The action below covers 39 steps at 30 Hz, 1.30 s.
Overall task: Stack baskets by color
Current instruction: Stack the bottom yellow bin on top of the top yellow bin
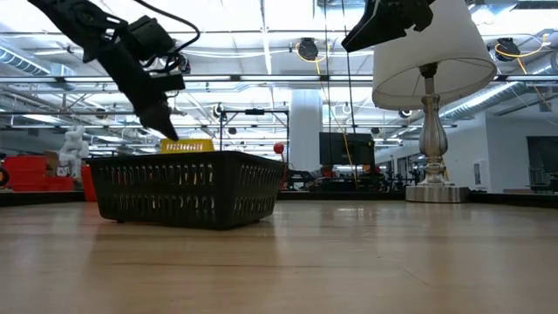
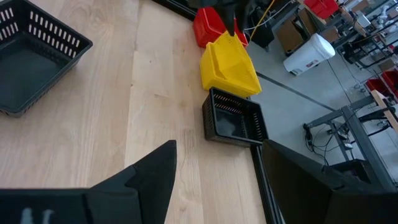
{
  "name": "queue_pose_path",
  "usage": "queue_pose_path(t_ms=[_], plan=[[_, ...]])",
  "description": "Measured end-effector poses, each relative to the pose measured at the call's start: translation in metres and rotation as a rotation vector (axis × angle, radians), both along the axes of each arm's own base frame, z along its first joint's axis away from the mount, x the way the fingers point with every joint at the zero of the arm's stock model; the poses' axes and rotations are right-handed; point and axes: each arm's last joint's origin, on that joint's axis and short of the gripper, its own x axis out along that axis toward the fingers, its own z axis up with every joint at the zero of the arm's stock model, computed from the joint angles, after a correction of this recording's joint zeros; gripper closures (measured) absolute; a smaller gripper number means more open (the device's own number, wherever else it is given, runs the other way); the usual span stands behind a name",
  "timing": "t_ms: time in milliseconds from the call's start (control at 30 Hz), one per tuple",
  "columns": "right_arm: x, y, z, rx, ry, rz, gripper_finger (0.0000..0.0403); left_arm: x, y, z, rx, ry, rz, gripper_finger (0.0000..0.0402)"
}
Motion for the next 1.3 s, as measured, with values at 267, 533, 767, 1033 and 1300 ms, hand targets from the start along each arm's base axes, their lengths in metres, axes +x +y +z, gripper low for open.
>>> queue_pose_path(t_ms=[267,533,767,1033,1300], plan=[[0.0,0.0,0.0,0.003,-0.001,-0.002,0.0174,-0.001,-0.008,-0.003,-0.061,0.08,-0.034,0.0353],[0.0,0.0,0.0,0.0,-0.002,0.0,0.0174,0.011,-0.01,0.009,-0.098,-0.077,-0.143,0.0361],[0.0,0.0,0.001,0.002,-0.009,0.0,0.0174,0.026,-0.01,0.0,-0.145,-0.111,-0.258,0.0397],[0.0,0.0,0.001,-0.005,-0.005,0.004,0.0174,0.054,-0.001,-0.026,-0.15,-0.109,-0.306,0.0397],[0.001,0.0,0.002,-0.023,-0.006,0.015,0.0174,0.07,-0.002,-0.029,-0.067,-0.14,-0.275,0.0384]])
